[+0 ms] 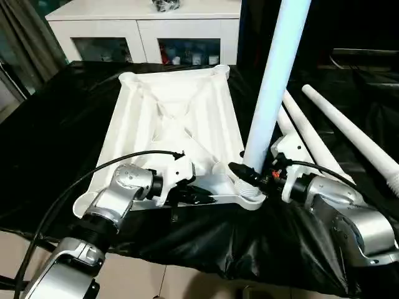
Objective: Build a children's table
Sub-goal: Insert table leg to table base
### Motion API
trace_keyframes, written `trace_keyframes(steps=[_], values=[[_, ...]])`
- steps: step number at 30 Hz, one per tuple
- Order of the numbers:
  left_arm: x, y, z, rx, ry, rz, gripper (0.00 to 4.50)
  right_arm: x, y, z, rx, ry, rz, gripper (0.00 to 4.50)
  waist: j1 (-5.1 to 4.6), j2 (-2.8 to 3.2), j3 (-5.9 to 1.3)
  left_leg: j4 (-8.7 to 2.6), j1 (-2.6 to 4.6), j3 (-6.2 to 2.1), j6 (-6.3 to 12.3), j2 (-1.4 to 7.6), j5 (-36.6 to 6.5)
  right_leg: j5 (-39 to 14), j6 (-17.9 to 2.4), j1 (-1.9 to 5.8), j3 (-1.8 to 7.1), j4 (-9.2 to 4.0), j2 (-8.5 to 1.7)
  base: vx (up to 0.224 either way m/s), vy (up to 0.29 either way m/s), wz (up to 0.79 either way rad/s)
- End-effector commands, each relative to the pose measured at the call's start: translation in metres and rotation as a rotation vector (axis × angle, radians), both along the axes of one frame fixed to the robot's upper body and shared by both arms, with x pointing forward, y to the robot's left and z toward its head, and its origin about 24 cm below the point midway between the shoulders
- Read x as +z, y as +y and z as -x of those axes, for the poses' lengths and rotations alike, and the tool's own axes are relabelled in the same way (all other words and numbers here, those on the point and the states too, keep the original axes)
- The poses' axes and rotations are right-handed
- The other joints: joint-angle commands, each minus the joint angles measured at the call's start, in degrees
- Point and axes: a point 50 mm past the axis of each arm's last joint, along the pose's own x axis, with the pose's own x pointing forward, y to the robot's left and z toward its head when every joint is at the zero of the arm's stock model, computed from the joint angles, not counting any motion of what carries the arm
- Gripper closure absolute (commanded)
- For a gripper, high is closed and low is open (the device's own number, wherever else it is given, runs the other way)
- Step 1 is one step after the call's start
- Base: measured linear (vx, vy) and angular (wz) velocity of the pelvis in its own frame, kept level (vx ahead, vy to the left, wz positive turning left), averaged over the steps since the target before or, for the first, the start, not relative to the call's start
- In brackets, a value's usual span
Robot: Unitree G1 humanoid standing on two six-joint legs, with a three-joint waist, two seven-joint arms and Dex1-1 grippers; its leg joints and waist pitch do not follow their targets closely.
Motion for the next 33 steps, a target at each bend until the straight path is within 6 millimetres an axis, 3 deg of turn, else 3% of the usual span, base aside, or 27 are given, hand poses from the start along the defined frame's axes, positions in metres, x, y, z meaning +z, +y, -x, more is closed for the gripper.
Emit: trace_keyframes(steps=[1, 5, 7, 12, 18, 23, 33], values=[[0.003, 0.002, -0.003, 0.057, -0.017, 0.046, 4.50, -0.012, -0.003, 0.001, -0.001, 0.060, 0.042, 2.60, 0.08, -1.83, -2.98, -4.78, -1.39, -0.38, 3.66, 1.88, -6.5, -22.7, -11.1, 3.47, 2.24, -5.12, -3.58, 0.000, 0.000, 0.00], [0.006, 0.003, -0.006, 0.071, -0.033, 0.045, 4.50, -0.013, -0.006, 0.001, -0.003, 0.061, 0.045, 2.60, 0.09, -1.76, -2.96, -4.88, -1.32, -0.39, 3.68, 1.97, -6.8, -22.7, -11.1, 3.41, 2.22, -5.16, -3.58, 0.000, 0.000, 0.00], [0.010, 0.003, -0.009, 0.076, -0.051, 0.050, 4.50, -0.014, -0.006, 0.001, -0.006, 0.060, 0.048, 2.60, 0.11, -1.28, -2.90, -4.94, -1.26, -0.44, 3.56, 1.97, -7.2, -22.8, -11.1, 3.34, 2.23, -5.20, -3.59, 0.000, 0.000, 0.00], [0.012, 0.005, -0.013, 0.088, -0.065, 0.046, 4.50, -0.011, -0.007, 0.003, -0.007, 0.054, 0.042, 2.60, 0.08, -1.50, -2.87, -5.00, -1.31, -0.43, 3.46, 1.96, -7.5, -22.5, -11.3, 3.41, 2.21, -5.27, -3.57, 0.000, 0.000, 0.00], [0.012, 0.005, -0.013, 0.085, -0.068, 0.047, 4.50, -0.009, -0.006, 0.006, 0.002, 0.052, 0.038, 2.60, -0.01, -1.08, -2.70, -5.18, -1.27, -0.53, 3.10, 2.01, -8.9, -24.1, -10.8, 3.33, 2.25, -5.45, -3.54, 0.000, 0.000, 0.00], [0.013, 0.004, -0.012, 0.073, -0.062, 0.057, 4.50, -0.009, -0.008, 0.007, -0.004, 0.054, 0.042, 2.60, -0.44, -1.23, -2.74, -5.16, -1.41, -0.59, 3.15, 1.96, -9.0, -24.3, -10.8, 3.36, 2.21, -5.53, -3.57, 0.000, 0.000, 0.00], [0.015, 0.004, -0.009, 0.048, -0.052, 0.077, 4.50, -0.013, -0.010, 0.003, -0.029, 0.058, 0.033, 2.60, -0.41, -1.21, -2.87, -5.15, -1.38, -0.54, 3.41, 2.06, -8.3, -23.4, -11.4, 3.35, 2.21, -5.47, -3.67, 0.000, 0.000, 0.00]])
